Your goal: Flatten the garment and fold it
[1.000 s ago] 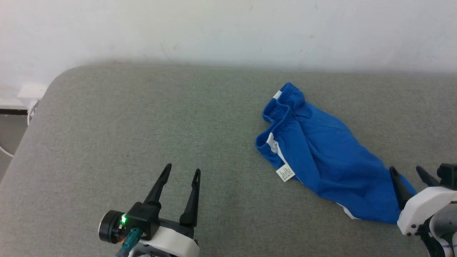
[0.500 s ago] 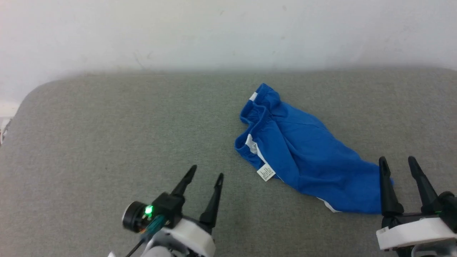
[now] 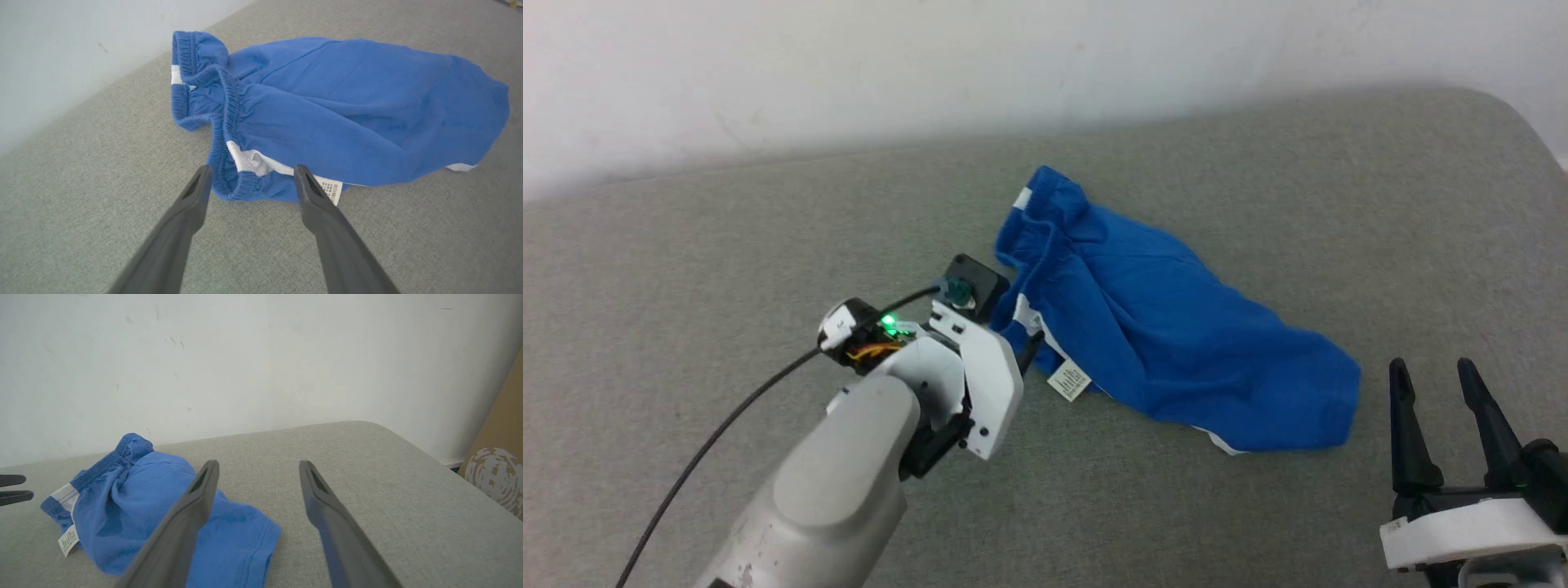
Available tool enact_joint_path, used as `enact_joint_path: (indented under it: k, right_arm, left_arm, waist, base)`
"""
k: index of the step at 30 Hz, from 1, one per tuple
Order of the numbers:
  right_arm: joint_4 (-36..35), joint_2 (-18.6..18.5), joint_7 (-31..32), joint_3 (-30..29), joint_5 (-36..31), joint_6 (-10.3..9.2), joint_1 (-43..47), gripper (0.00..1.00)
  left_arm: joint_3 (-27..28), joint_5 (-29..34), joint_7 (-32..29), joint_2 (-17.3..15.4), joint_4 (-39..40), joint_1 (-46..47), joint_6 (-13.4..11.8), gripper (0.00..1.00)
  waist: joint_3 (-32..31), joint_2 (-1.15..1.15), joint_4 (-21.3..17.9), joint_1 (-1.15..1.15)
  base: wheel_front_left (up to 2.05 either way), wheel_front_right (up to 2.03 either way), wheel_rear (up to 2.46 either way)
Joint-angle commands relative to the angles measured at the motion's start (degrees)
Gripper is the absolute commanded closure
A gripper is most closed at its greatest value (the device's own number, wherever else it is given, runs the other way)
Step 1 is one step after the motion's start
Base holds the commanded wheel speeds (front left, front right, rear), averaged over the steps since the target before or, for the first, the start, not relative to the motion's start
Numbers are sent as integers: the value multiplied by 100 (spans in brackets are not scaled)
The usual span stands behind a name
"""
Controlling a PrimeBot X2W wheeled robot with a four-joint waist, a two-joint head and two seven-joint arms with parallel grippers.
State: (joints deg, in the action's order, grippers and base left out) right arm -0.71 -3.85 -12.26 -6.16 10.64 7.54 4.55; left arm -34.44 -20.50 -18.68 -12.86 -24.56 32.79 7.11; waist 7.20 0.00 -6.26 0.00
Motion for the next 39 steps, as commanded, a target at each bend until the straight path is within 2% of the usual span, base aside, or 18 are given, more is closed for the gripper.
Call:
enact_joint_path:
  k: [1, 9, 17, 18, 19, 23, 27, 33, 39]
  right_arm:
    - [55, 27, -51, -12, 25, -5, -105, 0]
    - [260, 63, -163, 50, 50, -5, -160, 0]
    - [325, 70, -212, -1, 25, -5, -239, 0]
    - [333, 71, -215, -13, 21, -5, -243, 0]
    - [342, 72, -217, -18, 16, -5, -246, 0]
    - [381, 76, -225, -30, -6, -5, -273, 0]
    - [398, 80, -208, -50, -23, -5, -264, 0]
    - [391, 82, -91, -76, -42, -5, -130, 0]
    - [390, 83, 66, 11, -18, -5, -27, 0]
  left_arm:
    - [-32, -68, -173, -45, -126, 153, 36, 0]
    - [-58, -151, -627, 46, -697, 548, -15, 0]
    - [-124, -215, -484, 136, -1097, 777, -1, 0]
    - [-129, -241, -448, 158, -1135, 793, 2, 43]
    - [-146, -276, -398, 182, -1158, 804, 7, 100]
    - [-204, -338, -77, 219, -1161, 815, 18, 100]
    - [-122, -334, 494, 140, -963, 639, -53, 100]
    - [131, -446, 1316, -181, -221, -205, -328, 100]
    - [355, -632, 1625, -629, 579, -1322, -611, 100]
  waist:
    - [194, 0, -247, 0]
    - [297, 0, -422, 0]
    - [432, 0, -417, 0]
    - [446, 0, -399, 0]
    - [456, 0, -379, 0]
    - [451, 0, -261, 0]
    - [331, 0, -72, 0]
    - [30, 0, 379, 0]
    - [-117, 0, 816, 0]
  base:
    - [0, 0, 0]
    - [0, 0, 0]
    - [0, 0, 0]
    - [0, 0, 0]
    - [0, 0, 0]
    - [0, 0, 0]
    - [0, 0, 0]
    - [0, 0, 0]
    - [0, 0, 0]
